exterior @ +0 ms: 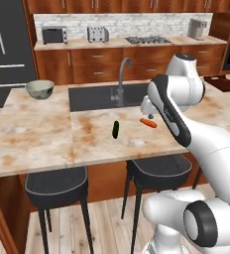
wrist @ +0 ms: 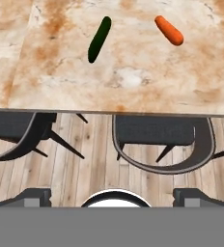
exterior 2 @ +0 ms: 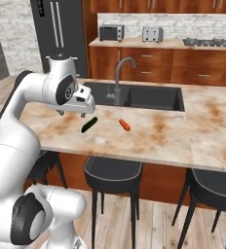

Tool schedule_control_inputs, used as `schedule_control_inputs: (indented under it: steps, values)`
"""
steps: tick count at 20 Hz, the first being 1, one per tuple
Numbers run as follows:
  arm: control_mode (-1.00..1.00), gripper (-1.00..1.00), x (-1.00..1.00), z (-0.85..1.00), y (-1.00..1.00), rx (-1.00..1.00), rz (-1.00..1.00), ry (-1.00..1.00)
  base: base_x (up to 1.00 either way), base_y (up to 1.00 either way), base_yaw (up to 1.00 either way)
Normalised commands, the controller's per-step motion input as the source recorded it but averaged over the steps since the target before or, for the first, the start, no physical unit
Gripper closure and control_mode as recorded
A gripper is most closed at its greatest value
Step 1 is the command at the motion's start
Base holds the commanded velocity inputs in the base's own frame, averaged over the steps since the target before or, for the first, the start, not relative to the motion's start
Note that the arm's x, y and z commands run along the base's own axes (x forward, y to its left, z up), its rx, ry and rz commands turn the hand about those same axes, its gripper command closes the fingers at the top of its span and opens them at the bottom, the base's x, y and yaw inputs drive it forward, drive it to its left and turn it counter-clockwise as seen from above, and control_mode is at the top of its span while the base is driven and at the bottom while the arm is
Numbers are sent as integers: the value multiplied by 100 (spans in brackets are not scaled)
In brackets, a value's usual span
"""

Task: Place the two vegetables and bowl onto the tray for setting up a vegetable dip station.

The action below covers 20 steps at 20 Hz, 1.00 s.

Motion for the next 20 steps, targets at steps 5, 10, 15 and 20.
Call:
schedule_control_inputs:
  steps: [5,10,15,20]
  values:
    - [100,-100,0,0,0,0,0,0,22,38,0]
    - [100,-100,0,0,0,0,0,0,39,4,0]
    - [100,-100,0,0,0,0,0,0,36,9,0]
    - [100,-100,0,0,0,0,0,0,31,15,0]
